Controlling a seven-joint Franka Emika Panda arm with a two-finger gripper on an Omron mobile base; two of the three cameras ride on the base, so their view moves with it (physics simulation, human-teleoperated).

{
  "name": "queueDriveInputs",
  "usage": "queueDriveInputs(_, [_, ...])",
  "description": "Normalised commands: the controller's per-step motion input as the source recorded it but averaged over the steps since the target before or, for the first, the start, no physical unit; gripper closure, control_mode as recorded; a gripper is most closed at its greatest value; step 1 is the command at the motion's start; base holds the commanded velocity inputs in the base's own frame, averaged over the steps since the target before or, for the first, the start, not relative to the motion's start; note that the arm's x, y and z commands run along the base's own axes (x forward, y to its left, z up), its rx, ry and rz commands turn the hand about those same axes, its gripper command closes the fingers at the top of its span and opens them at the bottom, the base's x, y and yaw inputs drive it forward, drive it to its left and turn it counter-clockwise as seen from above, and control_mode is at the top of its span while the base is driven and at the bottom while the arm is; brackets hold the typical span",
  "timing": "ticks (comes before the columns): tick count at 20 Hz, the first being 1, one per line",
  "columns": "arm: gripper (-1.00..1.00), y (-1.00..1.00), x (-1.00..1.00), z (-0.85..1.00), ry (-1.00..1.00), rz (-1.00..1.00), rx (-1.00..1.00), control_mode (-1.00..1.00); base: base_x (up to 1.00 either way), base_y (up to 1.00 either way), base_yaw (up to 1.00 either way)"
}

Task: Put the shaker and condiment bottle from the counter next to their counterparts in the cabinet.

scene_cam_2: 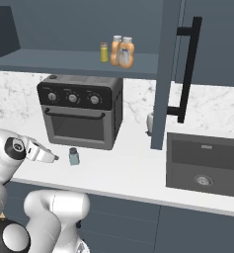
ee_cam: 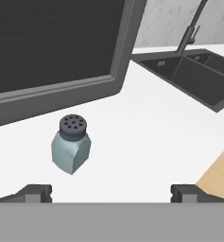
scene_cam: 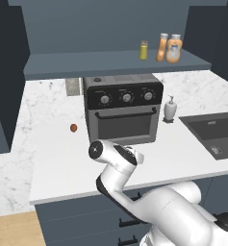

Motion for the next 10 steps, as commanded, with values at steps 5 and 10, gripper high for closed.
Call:
queueDriveInputs(5, [-1.0,0.0,0.01,-0.02,0.0,0.0,0.0,-1.0,0.0,0.0,0.0])
queueDriveInputs(10, [-1.0,0.04,0.09,-0.07,0.0,0.0,0.0,-1.0,0.0,0.0,0.0])
